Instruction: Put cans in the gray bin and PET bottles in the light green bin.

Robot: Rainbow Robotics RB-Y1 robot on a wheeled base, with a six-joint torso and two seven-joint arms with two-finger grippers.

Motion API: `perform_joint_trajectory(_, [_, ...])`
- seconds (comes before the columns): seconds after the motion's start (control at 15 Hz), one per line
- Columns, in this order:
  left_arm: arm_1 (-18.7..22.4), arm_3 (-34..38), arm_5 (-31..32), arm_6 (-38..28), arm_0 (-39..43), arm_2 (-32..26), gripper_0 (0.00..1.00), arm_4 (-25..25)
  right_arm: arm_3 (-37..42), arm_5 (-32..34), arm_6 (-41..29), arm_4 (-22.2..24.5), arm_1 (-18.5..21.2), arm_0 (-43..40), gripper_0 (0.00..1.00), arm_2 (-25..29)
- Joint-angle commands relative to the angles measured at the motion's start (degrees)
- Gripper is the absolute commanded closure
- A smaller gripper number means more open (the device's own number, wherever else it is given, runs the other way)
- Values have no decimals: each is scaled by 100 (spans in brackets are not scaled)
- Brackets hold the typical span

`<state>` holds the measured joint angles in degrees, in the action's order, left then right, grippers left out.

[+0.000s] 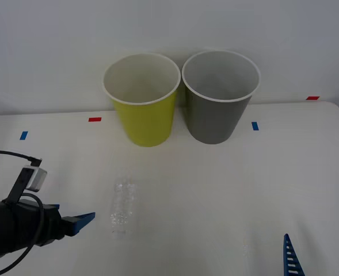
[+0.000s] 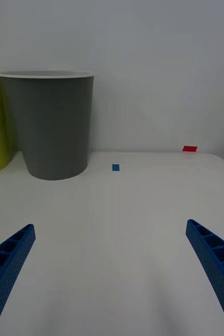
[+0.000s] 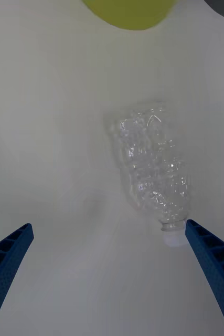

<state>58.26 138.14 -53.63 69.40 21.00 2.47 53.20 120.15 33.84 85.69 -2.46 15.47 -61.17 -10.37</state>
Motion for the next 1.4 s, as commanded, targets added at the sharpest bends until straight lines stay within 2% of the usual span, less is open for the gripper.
perform_joint_trajectory(0.07, [-8,143,-851,-770,-570,-1,0,51,0,0,0,0,0,0,0,0])
perform_joint_trajectory(0.2, [-8,336,-1317,-1139,-790,8,0,51,0,0,0,0,0,0,0,0])
perform_joint_trajectory(0.33, [-25,398,-1528,-1508,-1036,210,0,-29,0,0,0,0,0,0,0,0])
perform_joint_trajectory(0.6, [-43,380,-1581,-2317,-1660,1062,0,-872,0,0,0,0,0,0,0,0])
perform_joint_trajectory(0.8, [-149,362,-1932,-2791,-2056,1396,0,-1145,0,0,0,0,0,0,0,0])
perform_joint_trajectory(0.93, [-307,266,-2055,-2800,-2240,1572,0,-1197,0,0,0,0,0,0,0,0])
perform_joint_trajectory(1.2, [-649,-7,-2495,-3020,-2838,2214,0,-1857,0,0,0,0,0,0,0,0])
perform_joint_trajectory(1.4, [-729,-138,-2521,-3275,-3101,2539,0,-1945,0,0,0,0,0,0,0,0])
